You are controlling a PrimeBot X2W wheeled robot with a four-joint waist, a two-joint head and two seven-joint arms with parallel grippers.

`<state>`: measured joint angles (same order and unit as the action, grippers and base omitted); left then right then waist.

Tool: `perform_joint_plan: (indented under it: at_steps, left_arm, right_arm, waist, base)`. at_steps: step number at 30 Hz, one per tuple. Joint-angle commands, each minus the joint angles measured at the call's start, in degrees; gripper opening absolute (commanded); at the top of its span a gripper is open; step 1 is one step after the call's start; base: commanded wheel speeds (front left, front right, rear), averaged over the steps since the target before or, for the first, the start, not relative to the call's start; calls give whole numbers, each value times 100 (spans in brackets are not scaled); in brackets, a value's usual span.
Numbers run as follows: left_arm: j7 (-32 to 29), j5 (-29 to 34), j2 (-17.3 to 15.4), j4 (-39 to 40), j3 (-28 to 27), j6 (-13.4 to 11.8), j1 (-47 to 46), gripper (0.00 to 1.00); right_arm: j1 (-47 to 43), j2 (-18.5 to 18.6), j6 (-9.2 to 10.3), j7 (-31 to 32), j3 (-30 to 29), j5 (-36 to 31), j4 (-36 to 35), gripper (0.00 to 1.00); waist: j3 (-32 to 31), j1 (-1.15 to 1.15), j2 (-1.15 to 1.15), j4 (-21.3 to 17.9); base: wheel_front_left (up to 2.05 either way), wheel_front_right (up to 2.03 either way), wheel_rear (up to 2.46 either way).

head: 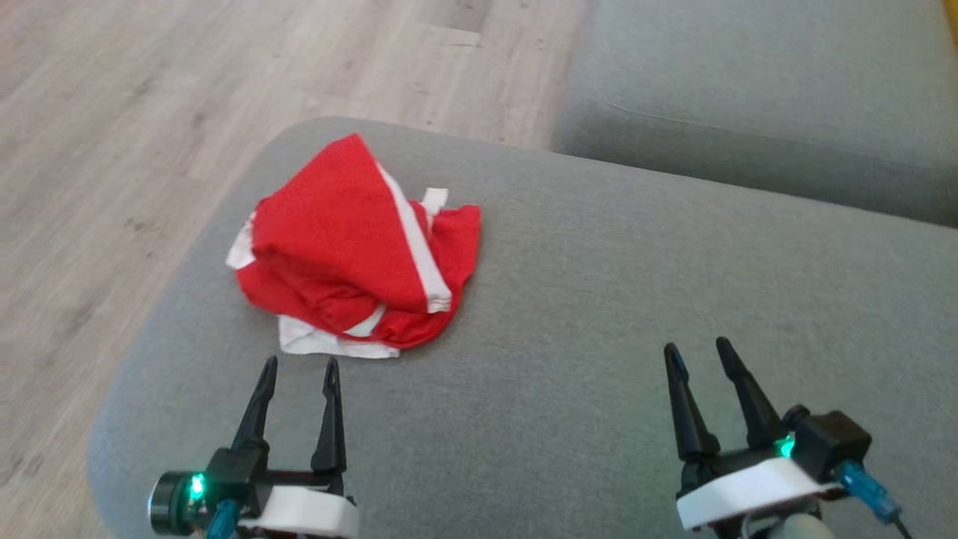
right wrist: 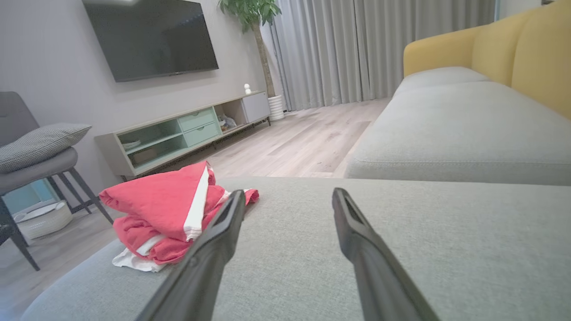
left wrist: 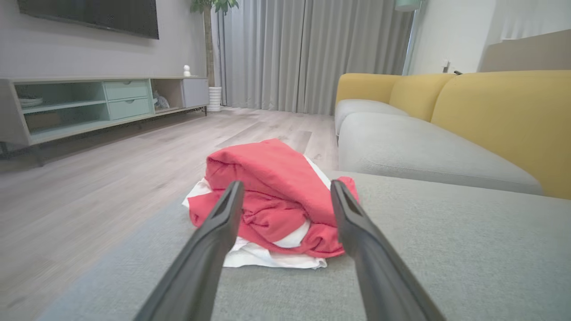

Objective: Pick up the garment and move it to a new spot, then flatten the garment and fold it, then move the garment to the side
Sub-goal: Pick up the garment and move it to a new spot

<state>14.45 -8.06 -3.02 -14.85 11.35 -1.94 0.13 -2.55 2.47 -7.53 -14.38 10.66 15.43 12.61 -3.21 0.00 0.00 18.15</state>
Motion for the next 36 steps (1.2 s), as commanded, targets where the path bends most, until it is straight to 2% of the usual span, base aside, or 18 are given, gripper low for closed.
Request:
perform_joint_plan:
  at_steps: [1, 12, 21, 25, 28, 32, 36]
  left_arm:
    - [55, 41, 8, 158, -177, 5, -209, 100]
    - [55, 132, 4, 189, -330, 51, -123, 100]
    - [55, 229, -66, 142, -370, 147, -230, 100]
    - [37, 353, -329, -61, -276, 395, -743, 100]
    - [-247, 444, -646, -304, -180, 635, -1460, 100]
    - [-962, 319, -1099, -724, 12, 882, -2581, 100]
    - [-1819, -72, -1624, -1253, 458, 937, -3602, 100]
  right_arm:
    - [72, 41, 4, -62, 148, 31, -202, 100]
    - [37, 41, 4, -62, 309, 181, -233, 100]
    - [90, 41, 4, -62, 395, 171, -260, 100]
    - [209, 41, 4, -62, 400, 23, -301, 100]
    - [343, 41, 4, -62, 340, -88, -317, 100]
    - [542, 41, 4, -62, 270, -197, -338, 100]
    - [766, 41, 4, -62, 295, -303, -336, 100]
  waist:
    - [-54, 0, 0, 155]
    - [-128, 0, 0, 508]
    - [32, 0, 0, 390]
    - [371, 0, 0, 150]
    - [687, 0, 0, -70]
    - [1170, 0, 0, -385]
    - [1615, 0, 0, -705]
  base:
    - [0, 0, 0]
    - [0, 0, 0]
    - [0, 0, 0]
    - [0, 0, 0]
    - [0, 0, 0]
    - [0, 0, 0]
    - [0, 0, 0]
